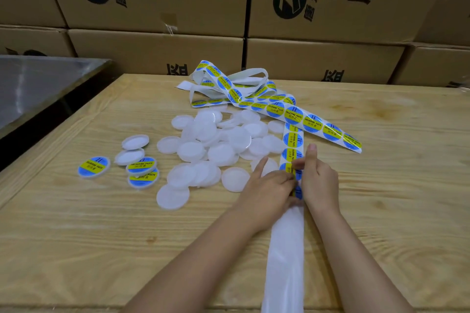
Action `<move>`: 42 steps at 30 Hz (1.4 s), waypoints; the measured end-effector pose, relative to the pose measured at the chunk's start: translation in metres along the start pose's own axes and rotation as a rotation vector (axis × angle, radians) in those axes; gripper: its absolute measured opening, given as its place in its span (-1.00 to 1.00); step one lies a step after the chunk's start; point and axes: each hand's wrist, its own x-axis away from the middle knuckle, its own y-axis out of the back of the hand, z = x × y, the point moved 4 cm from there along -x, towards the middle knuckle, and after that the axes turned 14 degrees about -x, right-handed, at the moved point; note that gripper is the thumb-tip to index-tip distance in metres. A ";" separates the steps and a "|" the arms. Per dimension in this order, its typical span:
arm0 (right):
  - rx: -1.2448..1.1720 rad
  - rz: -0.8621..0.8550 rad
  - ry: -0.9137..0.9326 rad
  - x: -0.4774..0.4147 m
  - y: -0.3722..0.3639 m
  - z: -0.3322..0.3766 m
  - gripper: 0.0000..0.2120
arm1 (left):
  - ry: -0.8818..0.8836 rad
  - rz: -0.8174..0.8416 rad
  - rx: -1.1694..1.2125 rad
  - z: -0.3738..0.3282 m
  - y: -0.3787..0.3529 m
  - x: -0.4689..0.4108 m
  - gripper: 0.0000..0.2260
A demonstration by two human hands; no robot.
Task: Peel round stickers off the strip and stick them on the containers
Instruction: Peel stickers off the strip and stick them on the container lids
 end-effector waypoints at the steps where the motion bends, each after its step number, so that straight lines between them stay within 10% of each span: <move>1: -0.015 -0.002 -0.004 0.000 0.000 0.000 -0.34 | 0.015 0.011 0.011 0.000 0.000 -0.001 -0.65; 23: 0.119 0.122 0.083 0.001 -0.006 0.003 -0.35 | 0.233 -0.299 0.291 0.013 0.030 0.018 -0.79; 42: 0.053 0.130 0.109 0.004 0.008 0.030 -0.84 | 0.701 -0.475 0.967 0.077 0.037 0.053 -0.74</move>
